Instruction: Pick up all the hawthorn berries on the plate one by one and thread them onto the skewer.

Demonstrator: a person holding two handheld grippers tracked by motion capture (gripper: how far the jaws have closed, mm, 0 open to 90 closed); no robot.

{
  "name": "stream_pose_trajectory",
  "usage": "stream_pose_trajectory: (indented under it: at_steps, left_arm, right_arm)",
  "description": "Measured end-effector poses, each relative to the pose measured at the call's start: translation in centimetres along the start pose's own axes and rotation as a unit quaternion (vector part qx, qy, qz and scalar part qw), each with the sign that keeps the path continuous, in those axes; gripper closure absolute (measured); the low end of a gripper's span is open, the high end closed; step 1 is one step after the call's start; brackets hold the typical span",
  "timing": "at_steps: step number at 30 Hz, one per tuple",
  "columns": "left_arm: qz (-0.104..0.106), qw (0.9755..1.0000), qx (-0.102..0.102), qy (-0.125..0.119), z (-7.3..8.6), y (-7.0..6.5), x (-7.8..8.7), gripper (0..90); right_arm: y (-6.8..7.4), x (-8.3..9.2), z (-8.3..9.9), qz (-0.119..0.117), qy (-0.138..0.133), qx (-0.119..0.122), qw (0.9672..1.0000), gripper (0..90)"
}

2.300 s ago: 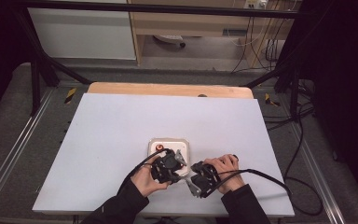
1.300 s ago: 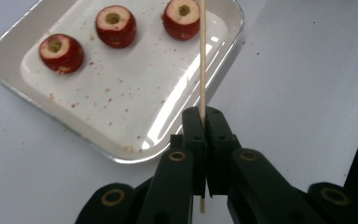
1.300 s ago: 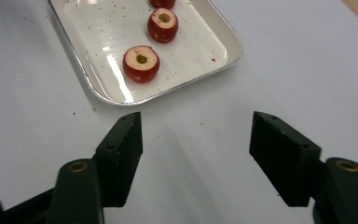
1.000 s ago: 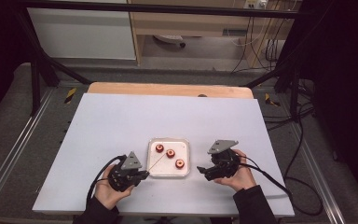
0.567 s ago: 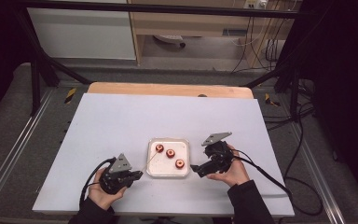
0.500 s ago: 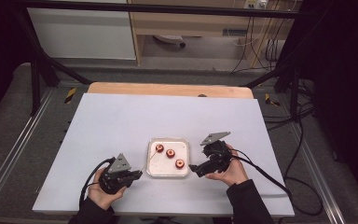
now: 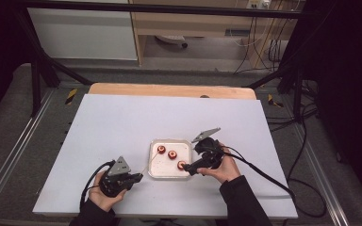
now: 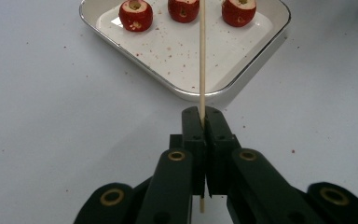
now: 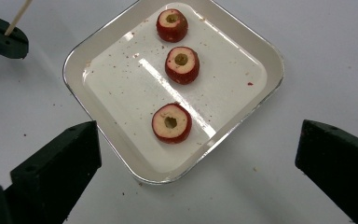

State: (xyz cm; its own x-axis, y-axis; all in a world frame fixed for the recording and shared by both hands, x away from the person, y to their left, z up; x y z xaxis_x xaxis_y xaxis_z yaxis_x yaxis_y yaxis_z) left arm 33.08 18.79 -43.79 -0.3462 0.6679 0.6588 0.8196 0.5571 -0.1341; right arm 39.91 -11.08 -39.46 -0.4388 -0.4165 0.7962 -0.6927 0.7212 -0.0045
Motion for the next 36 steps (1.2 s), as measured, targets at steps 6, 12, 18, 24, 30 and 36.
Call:
stream_pose_trajectory:
  at_steps: [6, 12, 18, 24, 30, 36]
  left_arm:
    - [0.002, 1.0, 0.003, -0.002, 0.0, 0.0, -0.1, 88.2]
    - [0.002, 1.0, 0.003, -0.006, -0.1, 0.0, 0.0, 88.2]
    - [0.001, 1.0, 0.002, -0.007, -0.1, 0.1, 0.1, 88.2]
    - [0.001, 1.0, 0.002, -0.005, -0.1, 0.1, 0.0, 88.2]
    - [0.001, 1.0, 0.003, -0.004, -0.1, 0.1, 0.0, 88.2]
    - [0.002, 1.0, 0.003, -0.003, -0.1, 0.0, 0.0, 88.2]
  right_arm:
    - [0.3, -1.4, -1.5, -0.011, 0.03, 0.003, 0.9995, 9.4]
    - [0.8, -2.6, -2.3, -0.039, 0.064, 0.011, 0.9971, 22.7]
    - [0.9, -3.4, -2.7, -0.051, 0.094, 0.002, 0.9943, 34.6]
    - [0.8, -4.1, -2.5, -0.052, 0.119, -0.001, 0.9915, 44.0]
    - [0.8, -4.6, -2.5, -0.051, 0.131, -0.009, 0.99, 50.5]
    - [0.6, -5.3, -2.5, -0.055, 0.147, -0.012, 0.9875, 53.1]
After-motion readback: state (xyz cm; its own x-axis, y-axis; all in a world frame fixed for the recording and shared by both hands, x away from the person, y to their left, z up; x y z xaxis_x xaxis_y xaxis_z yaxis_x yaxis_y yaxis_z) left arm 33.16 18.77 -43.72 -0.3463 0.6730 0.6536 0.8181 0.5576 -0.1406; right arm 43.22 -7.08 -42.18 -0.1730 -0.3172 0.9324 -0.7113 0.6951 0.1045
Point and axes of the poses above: each handheld gripper's, and its own axes: x roughly backward along the jaws, z roughly out of its underside, y roughly to its left, the point moved 1 cm from there along -x, roughly forward along the jaws, and after that the axes turned 7 degrees about z, right-handed, at the moved point
